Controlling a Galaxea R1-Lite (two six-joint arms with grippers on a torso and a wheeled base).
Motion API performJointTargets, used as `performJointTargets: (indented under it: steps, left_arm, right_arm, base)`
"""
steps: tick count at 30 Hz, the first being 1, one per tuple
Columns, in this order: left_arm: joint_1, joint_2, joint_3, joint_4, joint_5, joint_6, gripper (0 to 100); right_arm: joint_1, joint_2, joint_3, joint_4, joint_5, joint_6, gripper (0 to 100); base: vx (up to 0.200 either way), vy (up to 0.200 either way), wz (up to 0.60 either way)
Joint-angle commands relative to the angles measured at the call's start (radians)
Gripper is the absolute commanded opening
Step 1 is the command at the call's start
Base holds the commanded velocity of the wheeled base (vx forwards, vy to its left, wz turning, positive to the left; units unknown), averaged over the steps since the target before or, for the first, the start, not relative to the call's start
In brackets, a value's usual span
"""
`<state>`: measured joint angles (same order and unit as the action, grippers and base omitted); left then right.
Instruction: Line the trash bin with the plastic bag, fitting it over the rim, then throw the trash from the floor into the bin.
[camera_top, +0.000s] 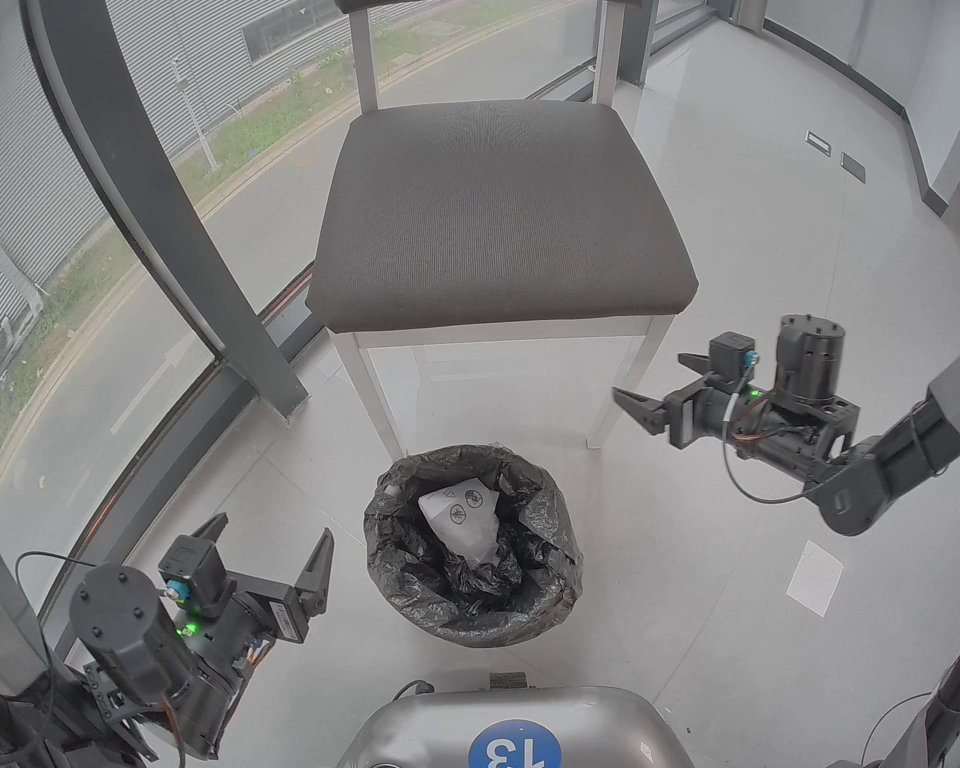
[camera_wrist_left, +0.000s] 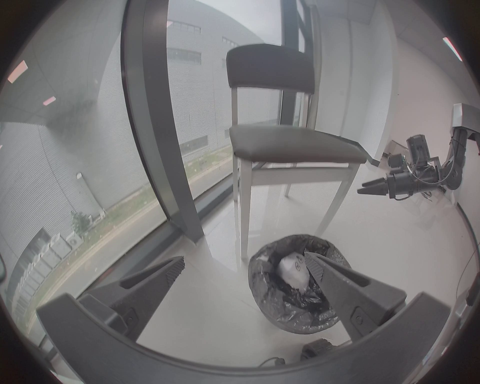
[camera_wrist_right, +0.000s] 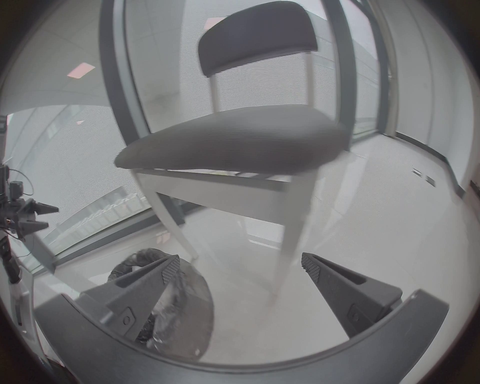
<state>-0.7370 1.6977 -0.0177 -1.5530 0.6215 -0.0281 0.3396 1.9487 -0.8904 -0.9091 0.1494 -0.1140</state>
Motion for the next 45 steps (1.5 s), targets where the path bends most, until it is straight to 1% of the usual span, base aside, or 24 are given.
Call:
performJointTargets:
  steps: [1, 3, 4, 6, 9, 12, 15, 16, 17, 19, 23, 26, 27, 29, 31, 32, 34, 35, 36, 37, 38, 41, 43, 45]
  left_arm:
    - [-0.015, -0.274, 0.018, -0.018, 0.000, 0.174, 100]
    - [-0.010, -0.323, 0.018, -0.012, 0.000, 0.203, 100]
    - [-0.010, -0.323, 0.018, -0.012, 0.000, 0.203, 100]
    - [0.018, -0.426, 0.018, 0.073, 0.003, 0.220, 100]
    - [0.036, -0.575, 0.018, 0.229, 0.001, 0.238, 100]
    - [0.053, -0.754, 0.018, 0.389, 0.001, 0.280, 100]
    - [0.128, -0.846, 0.018, 0.479, 0.001, 0.280, 100]
    - [0.171, -0.918, 0.018, 0.554, 0.001, 0.280, 100]
    - [0.189, -0.960, 0.013, 0.611, 0.001, 0.281, 100]
    - [0.231, -1.041, 0.010, 0.729, 0.000, 0.278, 100]
    - [0.312, -1.179, 0.018, 0.864, -0.003, 0.238, 100]
    - [0.370, -1.279, 0.018, 0.930, -0.002, 0.188, 100]
    - [0.412, -1.336, 0.018, 0.958, -0.006, 0.174, 100]
    - [0.435, -1.380, 0.018, 0.993, -0.008, 0.157, 100]
    - [0.462, -1.431, 0.018, 1.041, -0.006, 0.139, 100]
    - [0.475, -1.452, 0.018, 1.056, -0.006, 0.132, 100]
    - [0.492, -1.494, 0.018, 1.082, -0.009, 0.129, 100]
    - [0.502, -1.523, 0.018, 1.104, -0.011, 0.128, 100]
    - [0.502, -1.523, 0.018, 1.104, -0.011, 0.128, 100]
    - [0.513, -1.547, 0.018, 1.134, -0.012, 0.123, 100]
    - [0.515, -1.557, 0.018, 1.151, -0.012, 0.108, 100]
    - [0.518, -1.584, 0.018, 1.202, -0.014, 0.053, 100]
    - [0.522, -1.595, 0.018, 1.246, -0.019, 0.016, 100]
    - [0.524, -1.596, 0.018, 1.278, -0.017, -0.042, 100]
  right_arm:
    - [-0.192, -0.323, 0.257, 0.015, -0.033, 0.057, 100]
    - [-0.223, -0.407, 0.329, 0.015, -0.031, 0.056, 100]
    - [-0.223, -0.407, 0.329, 0.015, -0.031, 0.056, 100]
    - [-0.246, -0.550, 0.435, 0.018, -0.031, 0.056, 100]
    - [-0.248, -0.683, 0.536, 0.019, -0.031, 0.054, 100]
    - [-0.243, -0.830, 0.639, 0.023, -0.031, 0.047, 100]
    - [-0.243, -0.958, 0.708, 0.046, -0.037, 0.024, 100]
    - [-0.249, -1.038, 0.746, 0.070, -0.045, 0.013, 100]
    - [-0.255, -1.091, 0.769, 0.090, -0.048, 0.011, 100]
    - [-0.287, -1.217, 0.823, 0.148, -0.047, 0.010, 100]
    - [-0.370, -1.462, 0.890, 0.291, -0.034, 0.019, 100]
    - [-0.424, -1.699, 0.890, 0.497, -0.024, 0.037, 100]
    - [-0.433, -1.824, 0.890, 0.616, 0.010, 0.047, 100]
    - [-0.438, -1.869, 0.890, 0.690, 0.026, 0.050, 100]
    - [-0.438, -1.838, 0.890, 0.694, 0.007, 0.063, 100]
    - [-0.438, -1.837, 0.890, 0.688, 0.012, 0.082, 100]
    - [-0.436, -1.837, 0.890, 0.682, 0.047, 0.108, 100]
    - [-0.422, -1.838, 0.890, 0.685, 0.116, 0.116, 100]
    - [-0.422, -1.838, 0.890, 0.685, 0.116, 0.116, 100]
    - [-0.390, -1.854, 0.890, 0.710, 0.188, 0.116, 100]
    - [-0.373, -1.869, 0.890, 0.747, 0.203, 0.114, 100]
    - [-0.338, -1.946, 0.887, 0.854, 0.216, 0.123, 100]
    - [-0.338, -1.949, 0.886, 0.859, 0.217, 0.163, 100]
    - [-0.338, -1.949, 0.887, 0.852, 0.217, 0.177, 100]
  base:
    - [0.000, 0.000, 0.00]
    - [0.000, 0.000, 0.00]
    - [0.000, 0.000, 0.00]
    - [0.000, 0.000, 0.00]
    - [0.000, 0.000, 0.00]
    - [0.000, 0.000, 0.00]
    - [0.000, 0.000, 0.00]
    - [0.000, 0.000, 0.00]
    - [0.000, 0.000, 0.00]
    - [0.000, 0.000, 0.00]
    - [0.000, 0.000, 0.00]
    - [0.000, 0.000, 0.00]
    - [0.000, 0.000, 0.00]
    - [0.000, 0.000, 0.00]
    - [0.000, 0.000, 0.00]
    - [0.000, 0.000, 0.00]
    - [0.000, 0.000, 0.00]
    - [0.000, 0.000, 0.00]
    - [0.000, 0.000, 0.00]
    - [0.000, 0.000, 0.00]
    - [0.000, 0.000, 0.00]
    - [0.000, 0.000, 0.00]
    - [0.000, 0.000, 0.00]
    - [0.000, 0.000, 0.00]
